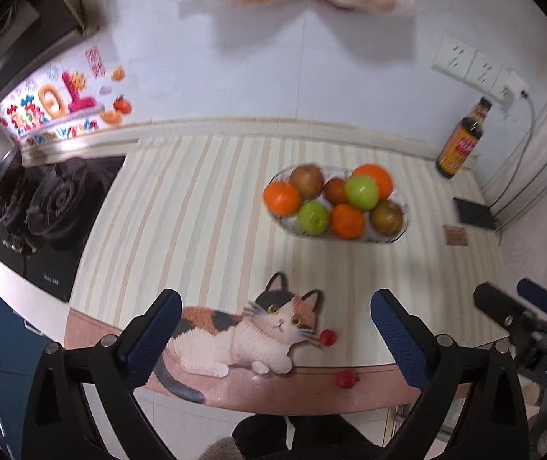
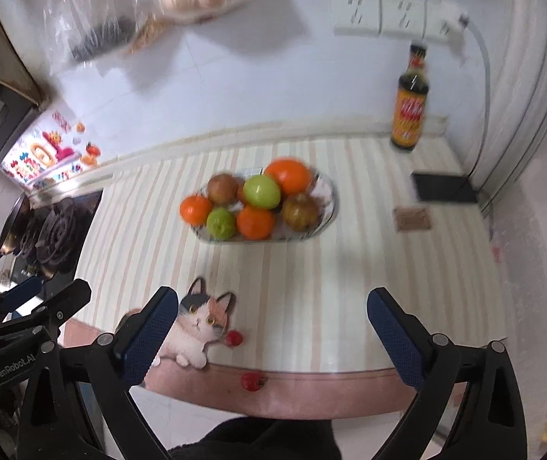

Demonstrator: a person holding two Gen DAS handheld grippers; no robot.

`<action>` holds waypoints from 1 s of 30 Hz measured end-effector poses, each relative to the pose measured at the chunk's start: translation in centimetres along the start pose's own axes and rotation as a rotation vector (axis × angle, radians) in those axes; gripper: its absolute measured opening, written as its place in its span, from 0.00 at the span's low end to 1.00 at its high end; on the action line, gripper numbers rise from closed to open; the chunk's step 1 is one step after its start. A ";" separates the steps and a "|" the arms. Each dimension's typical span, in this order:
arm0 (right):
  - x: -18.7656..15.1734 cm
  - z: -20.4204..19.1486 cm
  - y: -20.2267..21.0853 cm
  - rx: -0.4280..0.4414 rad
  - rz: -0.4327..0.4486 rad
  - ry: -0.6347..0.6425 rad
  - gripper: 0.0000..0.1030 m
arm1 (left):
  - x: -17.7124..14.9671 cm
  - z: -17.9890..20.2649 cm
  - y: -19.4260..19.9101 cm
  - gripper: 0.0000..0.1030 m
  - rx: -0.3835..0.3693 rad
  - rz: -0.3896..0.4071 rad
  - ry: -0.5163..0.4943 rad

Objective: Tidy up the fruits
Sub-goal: 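Grasp a red cherry tomato with the right tool while the left tool reaches the other tomato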

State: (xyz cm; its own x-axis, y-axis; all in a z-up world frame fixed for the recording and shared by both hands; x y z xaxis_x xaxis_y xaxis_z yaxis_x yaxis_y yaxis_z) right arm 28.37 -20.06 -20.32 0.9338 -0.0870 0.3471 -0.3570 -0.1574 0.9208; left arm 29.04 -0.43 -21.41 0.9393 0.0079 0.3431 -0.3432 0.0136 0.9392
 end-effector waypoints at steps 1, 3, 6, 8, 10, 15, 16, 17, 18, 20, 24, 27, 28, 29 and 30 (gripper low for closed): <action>-0.6 -0.2 -1.9 0.018 -0.049 0.006 0.98 | -0.4 -0.4 -1.0 0.98 0.010 -0.022 0.007; -2.1 -0.5 -5.4 0.038 -0.143 0.017 0.98 | -1.4 -0.9 -2.9 0.98 0.027 -0.065 0.013; -4.9 -0.9 -10.6 0.060 -0.282 0.013 0.98 | -3.4 -1.6 -5.9 0.98 0.057 -0.148 0.021; -7.3 -1.2 -14.2 0.086 -0.378 0.010 0.98 | -5.0 -2.1 -8.1 0.98 0.072 -0.211 0.023; -9.2 -1.4 -16.9 0.097 -0.444 0.015 0.98 | -6.6 -2.4 -10.1 0.98 0.087 -0.274 0.026; -12.6 -2.2 -21.4 0.124 -0.556 0.023 0.81 | -9.5 -3.2 -13.6 0.98 0.101 -0.399 0.041; -12.9 -2.3 -21.9 0.119 -0.566 0.030 0.79 | -10.0 -3.2 -14.2 0.98 0.096 -0.423 0.045; -13.3 -2.5 -22.6 0.117 -0.582 0.040 0.77 | -10.4 -3.2 -14.6 0.98 0.093 -0.436 0.046; -13.6 -2.6 -23.0 0.119 -0.592 0.047 0.72 | -10.8 -3.2 -15.0 0.98 0.093 -0.450 0.045; -14.2 -2.8 -23.5 0.103 -0.607 0.072 0.65 | -11.2 -3.2 -15.6 0.98 0.093 -0.469 0.044; -14.5 -3.4 -23.8 0.091 -0.603 0.124 0.41 | -11.4 -2.7 -15.9 0.98 0.079 -0.482 0.047; -14.4 -3.7 -23.7 0.079 -0.591 0.167 0.32 | -10.9 -2.0 -15.9 0.98 0.059 -0.473 0.043; -14.2 -3.5 -23.4 0.077 -0.581 0.169 0.32 | -10.8 -1.6 -16.0 0.98 0.045 -0.471 0.041; -13.8 -3.2 -23.3 0.078 -0.573 0.165 0.32 | -10.5 -1.0 -16.0 0.98 0.025 -0.467 0.040; -13.4 -2.9 -23.0 0.083 -0.560 0.158 0.32 | -10.1 -0.4 -16.1 0.98 0.004 -0.461 0.039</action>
Point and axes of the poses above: each gripper's, at about its wrist camera, not at the fingertips, and y roughly against the way its jaws point, z to its right, x to its top, the point moved 10 cm from there along -y, roughly the way its jaws point, and after that the axes turned 9 degrees about -z, right-handed, at the moved point
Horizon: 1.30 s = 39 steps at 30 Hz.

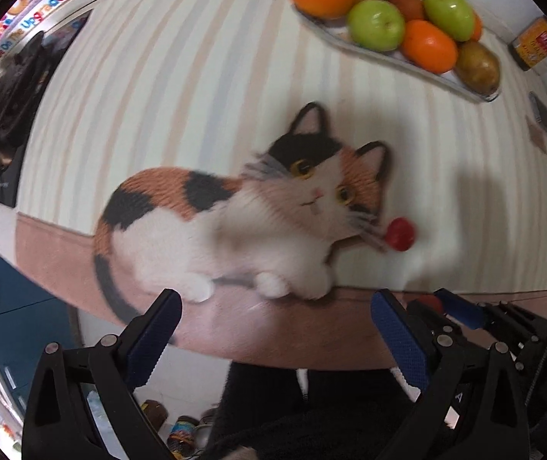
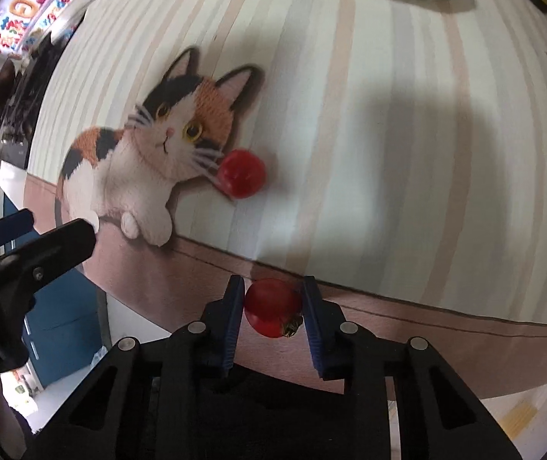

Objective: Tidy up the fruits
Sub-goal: 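Grasp a red cherry tomato with the right tool while the left tool reaches the other tomato, then close the left tool on the second red cherry tomato, then carry both cherry tomatoes onto the plate and open both tools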

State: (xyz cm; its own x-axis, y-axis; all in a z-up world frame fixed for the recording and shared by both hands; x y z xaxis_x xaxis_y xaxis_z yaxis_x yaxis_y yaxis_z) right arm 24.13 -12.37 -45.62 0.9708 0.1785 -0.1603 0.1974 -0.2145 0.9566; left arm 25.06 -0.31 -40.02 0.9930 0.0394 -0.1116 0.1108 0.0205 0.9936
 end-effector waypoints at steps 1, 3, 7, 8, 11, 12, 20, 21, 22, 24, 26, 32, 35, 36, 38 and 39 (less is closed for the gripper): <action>0.2 0.6 0.8 0.013 0.019 -0.017 0.32 | 0.3 0.5 0.0 0.98 -0.015 0.003 -0.007; 0.6 1.7 1.7 0.024 0.042 -0.044 0.32 | 1.0 2.0 -0.3 0.98 -0.064 -0.007 -0.022; 1.7 4.7 4.0 0.059 0.091 -0.115 0.32 | 2.0 4.6 -1.8 0.92 -0.232 -0.083 -0.013; 2.0 5.5 4.4 0.060 0.100 -0.129 0.32 | 2.2 5.1 -2.1 0.90 -0.269 -0.101 -0.003; 2.5 6.9 5.0 0.061 0.113 -0.154 0.32 | 2.6 6.2 -3.0 0.72 -0.340 -0.152 0.021; 2.6 7.4 5.2 0.060 0.115 -0.160 0.32 | 2.6 6.5 -3.2 0.68 -0.348 -0.162 0.021; 3.0 9.9 5.5 0.079 0.125 -0.202 0.32 | 3.1 9.1 -4.2 0.45 -0.303 -0.198 -0.039; 2.9 9.9 5.4 0.080 0.125 -0.202 0.32 | 3.1 9.4 -4.3 0.40 -0.296 -0.200 -0.045; 2.9 10.0 5.4 0.082 0.123 -0.202 0.32 | 3.1 9.6 -4.4 0.36 -0.287 -0.197 -0.051; 3.0 9.7 5.2 0.083 0.124 -0.200 0.32 | 3.4 9.9 -4.5 0.29 -0.276 -0.189 -0.060; 3.2 9.6 5.2 0.086 0.125 -0.199 0.32 | 3.7 11.0 -4.9 0.23 -0.268 -0.184 -0.063; 3.8 9.8 5.9 0.091 0.139 -0.201 0.32 | 4.2 10.5 -4.5 0.23 -0.289 -0.167 -0.048; 4.5 9.9 6.3 0.108 0.151 -0.205 0.32 | 4.8 9.3 -3.1 0.23 -0.322 -0.148 -0.024; 4.7 9.8 6.5 0.118 0.155 -0.208 0.32 | 5.0 9.1 -2.6 0.23 -0.338 -0.141 -0.014; 5.4 9.6 7.1 0.159 0.169 -0.211 0.32 | 5.8 8.5 -1.3 0.23 -0.373 -0.120 0.009; 5.6 9.5 7.3 0.172 0.176 -0.212 0.32 | 6.2 8.3 -0.6 0.23 -0.387 -0.108 0.019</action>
Point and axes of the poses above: each gripper's, at about its wrist camera, not at the fingertips, and y roughly against the way its jaws point, z to its right, x to its top, the point moved 10 cm from there along -y, roughly the way its jaws point, and after that the axes turned 9 degrees about -z, right-handed, at the moved point
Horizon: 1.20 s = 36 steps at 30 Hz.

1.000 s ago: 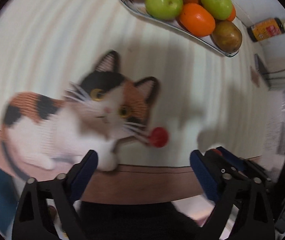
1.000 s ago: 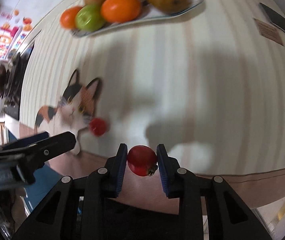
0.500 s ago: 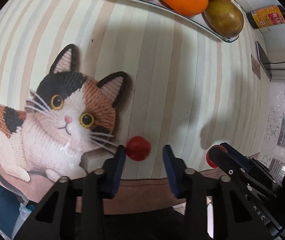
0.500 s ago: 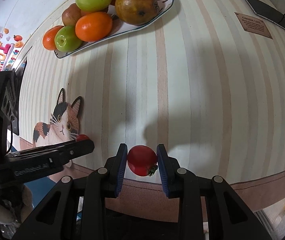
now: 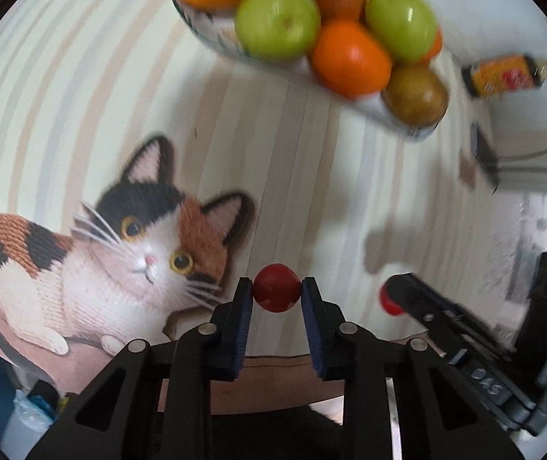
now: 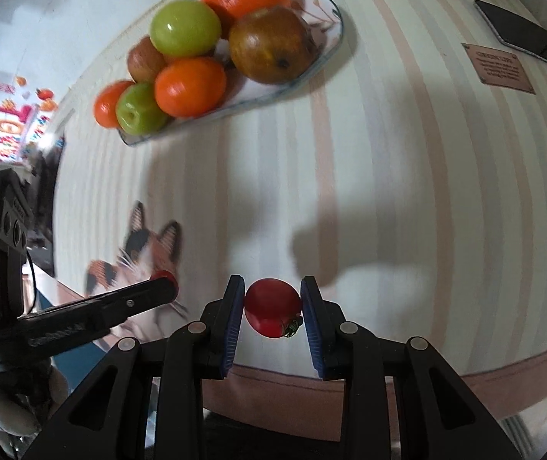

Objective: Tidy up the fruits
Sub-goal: 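Carry both cherry tomatoes onto the plate and open both tools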

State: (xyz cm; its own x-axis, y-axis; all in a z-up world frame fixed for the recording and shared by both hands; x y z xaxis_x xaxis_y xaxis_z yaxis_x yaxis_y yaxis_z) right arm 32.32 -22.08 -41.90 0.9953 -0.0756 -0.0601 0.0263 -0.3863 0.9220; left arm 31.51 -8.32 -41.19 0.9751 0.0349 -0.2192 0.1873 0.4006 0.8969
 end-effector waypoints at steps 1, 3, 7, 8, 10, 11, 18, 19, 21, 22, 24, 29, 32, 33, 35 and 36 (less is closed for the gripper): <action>0.4 -0.3 0.2 0.016 0.009 0.002 0.32 | 0.5 0.1 1.0 0.23 -0.018 0.018 0.007; 1.3 -1.0 0.6 0.043 0.033 0.004 0.32 | 1.2 0.0 2.5 0.23 -0.047 0.043 0.016; 3.5 -2.3 1.3 0.115 0.092 -0.016 0.32 | 3.2 -0.4 5.2 0.23 -0.117 0.098 0.053; 4.2 -2.5 1.5 0.128 0.110 -0.023 0.32 | 3.6 -0.6 5.5 0.23 -0.132 0.107 0.060; 5.7 -3.2 2.0 0.123 0.149 -0.015 0.32 | 4.9 -0.9 6.3 0.23 -0.167 0.125 0.085; 6.2 -3.4 2.2 0.108 0.166 0.000 0.32 | 5.9 -1.0 6.5 0.23 -0.183 0.136 0.099; 9.4 -4.9 2.9 -0.009 0.257 0.135 0.32 | 9.4 -3.1 7.6 0.23 -0.276 0.178 0.175; 10.0 -5.1 2.8 -0.034 0.267 0.160 0.32 | 9.7 -3.4 7.7 0.23 -0.291 0.182 0.186; 10.6 -5.4 2.4 -0.057 0.274 0.185 0.32 | 10.5 -3.5 7.4 0.23 -0.322 0.189 0.210; 10.9 -5.4 2.2 -0.083 0.277 0.199 0.32 | 10.8 -3.7 7.3 0.23 -0.340 0.192 0.221; 11.3 -5.6 1.7 -0.093 0.277 0.211 0.32 | 11.1 -4.0 7.5 0.23 -0.369 0.198 0.236; 12.1 -5.4 1.0 -0.158 0.283 0.258 0.32 | 11.7 -4.1 7.7 0.23 -0.406 0.219 0.251; 12.4 -5.5 0.8 -0.197 0.288 0.287 0.32 | 12.2 -4.2 7.5 0.23 -0.412 0.229 0.256; 12.4 -5.5 0.8 -0.208 0.295 0.297 0.32 | 12.3 -4.2 7.5 0.23 -0.413 0.231 0.259; 12.5 -5.5 0.7 -0.228 0.306 0.308 0.32 | 12.4 -4.4 7.3 0.23 -0.418 0.230 0.263; 12.6 -5.8 0.5 -0.230 0.308 0.314 0.32 | 12.5 -4.5 7.1 0.23 -0.418 0.228 0.264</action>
Point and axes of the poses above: each gripper's, at about its wrist camera, not at the fingertips, and y roughly against the way its jaws point, z to its right, x to its top, the point moved 10 cm from there along -y, roughly the way its jaws point, and after that the axes turned 9 degrees about -z, right-handed, at the moved point
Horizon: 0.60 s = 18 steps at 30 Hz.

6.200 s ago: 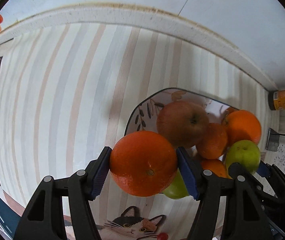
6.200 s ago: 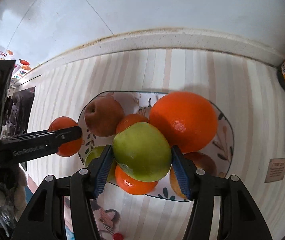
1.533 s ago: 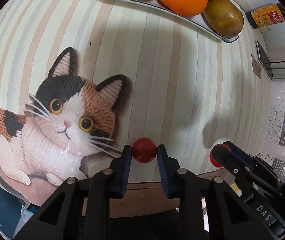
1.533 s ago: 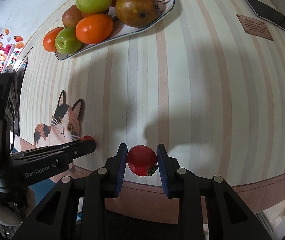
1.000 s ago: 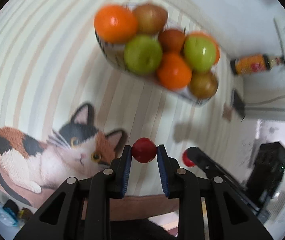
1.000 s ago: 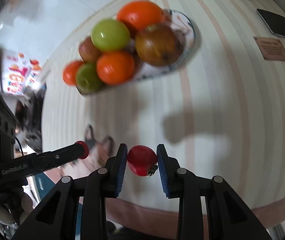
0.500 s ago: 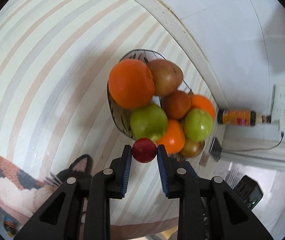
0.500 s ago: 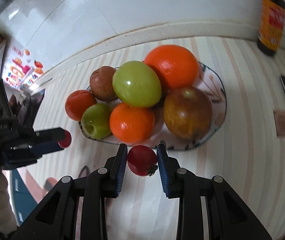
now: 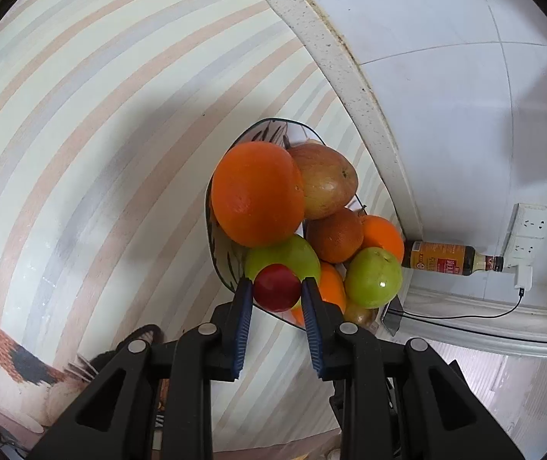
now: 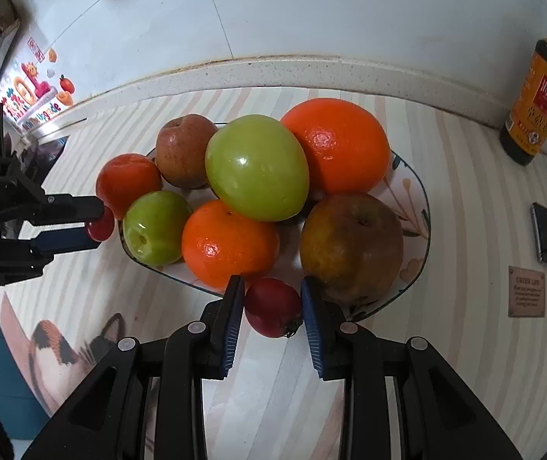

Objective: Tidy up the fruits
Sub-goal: 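Carry both cherry tomatoes onto the plate and open both tools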

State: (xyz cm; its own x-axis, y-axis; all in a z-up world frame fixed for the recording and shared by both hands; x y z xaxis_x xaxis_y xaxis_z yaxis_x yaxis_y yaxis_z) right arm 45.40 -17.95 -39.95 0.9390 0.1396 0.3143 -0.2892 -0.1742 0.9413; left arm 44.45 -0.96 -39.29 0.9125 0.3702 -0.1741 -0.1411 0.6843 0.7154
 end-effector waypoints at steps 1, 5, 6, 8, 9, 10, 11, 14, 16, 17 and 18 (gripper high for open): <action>-0.1 0.0 0.0 -0.001 0.002 0.003 0.32 | 0.1 -0.1 -0.2 0.23 0.002 -0.003 0.000; -0.1 -0.3 0.1 -0.010 0.021 0.015 0.32 | 0.4 -0.5 -0.7 0.23 0.023 0.001 0.001; -0.1 -0.3 0.1 -0.009 0.024 0.017 0.32 | 0.5 -0.6 -0.7 0.23 0.027 0.004 0.000; -0.2 -0.3 0.1 -0.003 0.033 0.017 0.32 | 0.6 -0.6 -0.7 0.23 0.043 0.005 -0.005; -0.2 -0.3 0.1 0.000 0.035 0.018 0.32 | 0.7 -0.6 -0.7 0.23 0.051 0.004 -0.012; -0.3 -0.1 0.2 0.004 0.038 0.017 0.32 | 0.7 -0.6 -0.7 0.23 0.060 0.005 -0.017; -0.3 -0.1 0.1 0.010 0.042 0.015 0.32 | 0.8 -0.7 -0.8 0.23 0.072 0.003 -0.023; -0.5 0.0 0.2 0.013 0.049 0.021 0.32 | 0.9 -0.7 -0.9 0.24 0.102 -0.007 -0.034; -0.5 0.1 0.2 0.015 0.050 0.019 0.32 | 0.9 -0.8 -0.8 0.26 0.131 -0.005 -0.040; -0.5 0.1 0.2 0.016 0.051 0.018 0.33 | 0.8 -0.8 -0.8 0.27 0.147 -0.008 -0.040; -0.5 0.1 0.2 0.016 0.050 0.017 0.33 | 0.8 -0.8 -0.8 0.27 0.160 -0.008 -0.043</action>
State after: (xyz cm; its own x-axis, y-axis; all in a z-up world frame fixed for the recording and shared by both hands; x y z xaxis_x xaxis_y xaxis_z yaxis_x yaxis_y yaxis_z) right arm 44.86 -18.12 -39.93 0.9200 0.1466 0.3635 -0.3329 -0.1970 0.9221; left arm 45.00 -0.68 -40.60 0.9294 0.3357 -0.1536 -0.0742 0.5774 0.8131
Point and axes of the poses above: each gripper's, at about its wrist camera, not at the fingertips, and y roughly against the way its jaws point, z to its right, x to its top, the point moved 10 cm from there along -y, roughly the way its jaws point, and after that the axes turned 9 degrees about -z, right-handed, at the moved point
